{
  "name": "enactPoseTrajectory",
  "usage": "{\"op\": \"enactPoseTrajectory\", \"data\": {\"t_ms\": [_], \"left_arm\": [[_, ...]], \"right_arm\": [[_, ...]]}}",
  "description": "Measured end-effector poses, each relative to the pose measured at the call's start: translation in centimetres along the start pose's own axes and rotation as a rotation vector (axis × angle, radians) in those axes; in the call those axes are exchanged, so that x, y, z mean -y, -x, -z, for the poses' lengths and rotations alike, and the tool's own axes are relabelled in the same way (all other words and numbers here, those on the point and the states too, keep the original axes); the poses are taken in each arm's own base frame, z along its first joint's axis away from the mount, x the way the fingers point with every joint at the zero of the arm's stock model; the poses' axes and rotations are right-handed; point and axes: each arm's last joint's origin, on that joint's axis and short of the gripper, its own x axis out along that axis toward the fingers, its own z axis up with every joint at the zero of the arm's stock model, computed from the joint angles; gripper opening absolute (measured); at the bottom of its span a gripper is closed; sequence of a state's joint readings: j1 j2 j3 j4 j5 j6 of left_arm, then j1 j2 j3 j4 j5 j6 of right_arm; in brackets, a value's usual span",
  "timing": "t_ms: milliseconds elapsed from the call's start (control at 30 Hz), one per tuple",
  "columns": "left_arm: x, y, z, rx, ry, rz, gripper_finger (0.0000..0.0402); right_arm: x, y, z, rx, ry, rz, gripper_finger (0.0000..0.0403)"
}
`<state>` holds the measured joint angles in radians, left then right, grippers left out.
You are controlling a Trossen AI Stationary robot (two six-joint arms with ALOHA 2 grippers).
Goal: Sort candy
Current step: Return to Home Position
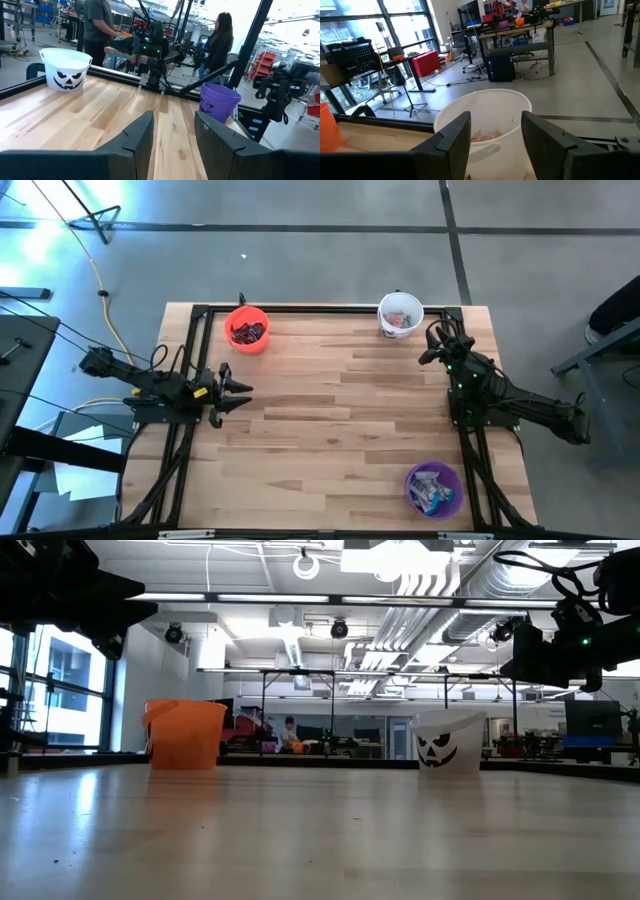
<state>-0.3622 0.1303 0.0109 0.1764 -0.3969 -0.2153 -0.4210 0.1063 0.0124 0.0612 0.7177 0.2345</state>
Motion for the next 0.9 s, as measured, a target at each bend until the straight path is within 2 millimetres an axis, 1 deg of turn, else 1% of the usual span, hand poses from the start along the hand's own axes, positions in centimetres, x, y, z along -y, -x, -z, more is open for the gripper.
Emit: {"op": "enactPoseTrajectory", "data": {"t_ms": [467,700,900], "left_arm": [[0.0,0.0,-0.1,0.004,0.001,0.002,0.0130],[-0.1,0.7,-0.8,0.083,0.035,0.020,0.0130],[-0.1,0.8,-1.2,0.119,0.052,0.022,0.0130]], "right_arm": [[0.0,0.1,-0.1,0.016,-0.015,-0.004,0.0169],[0.3,0.5,-0.9,0.088,-0.079,-0.018,0.0169],[0.3,0.5,-0.8,0.083,-0.074,-0.014,0.0169]]}}
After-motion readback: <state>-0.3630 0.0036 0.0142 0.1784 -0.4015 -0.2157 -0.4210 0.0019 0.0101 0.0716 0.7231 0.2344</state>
